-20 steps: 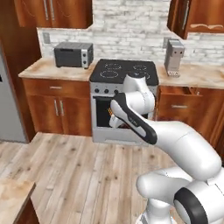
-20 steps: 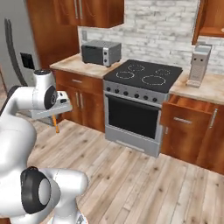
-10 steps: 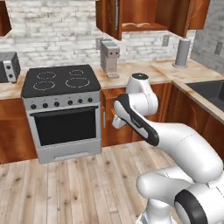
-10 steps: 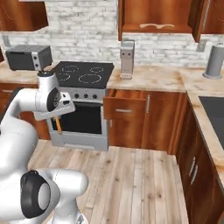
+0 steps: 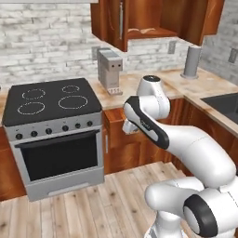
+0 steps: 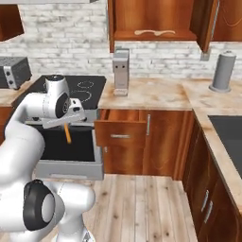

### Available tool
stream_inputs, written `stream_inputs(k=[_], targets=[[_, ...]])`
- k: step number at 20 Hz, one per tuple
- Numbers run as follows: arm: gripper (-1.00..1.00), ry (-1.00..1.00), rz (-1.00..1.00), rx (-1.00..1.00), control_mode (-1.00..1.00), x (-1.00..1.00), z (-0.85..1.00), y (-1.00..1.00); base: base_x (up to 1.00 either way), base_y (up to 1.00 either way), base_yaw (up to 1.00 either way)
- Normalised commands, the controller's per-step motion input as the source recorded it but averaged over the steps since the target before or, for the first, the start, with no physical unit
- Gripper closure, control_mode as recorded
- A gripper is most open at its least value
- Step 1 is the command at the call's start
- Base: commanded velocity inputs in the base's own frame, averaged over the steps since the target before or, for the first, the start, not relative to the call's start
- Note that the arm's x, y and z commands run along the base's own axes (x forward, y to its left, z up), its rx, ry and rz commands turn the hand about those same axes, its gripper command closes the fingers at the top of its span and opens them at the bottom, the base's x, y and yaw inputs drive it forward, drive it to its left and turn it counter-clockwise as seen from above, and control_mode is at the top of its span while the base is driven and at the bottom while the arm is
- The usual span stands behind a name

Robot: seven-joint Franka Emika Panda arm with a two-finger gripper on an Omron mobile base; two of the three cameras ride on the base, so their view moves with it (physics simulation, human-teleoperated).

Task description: Organize the utensils by type. Pick up the wooden spoons from the counter and place them in the open cabinet. Then pick up the metallic utensils from the counter and place them in the open drawer.

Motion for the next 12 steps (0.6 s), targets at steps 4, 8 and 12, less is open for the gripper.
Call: stream_inputs(k=[4,8,12], targets=[[1.00,0.00,0.00,0.00,1.00,0.00,0.00,0.00,0.56,0.34,-0.24],[1.00,0.00,0.00,0.00,1.00,0.00,0.00,0.00,0.38,0.60,-0.48],[1.00,0.00,0.00,0.00,1.00,0.00,0.00,0.00,0.38,0.63,-0.50]])
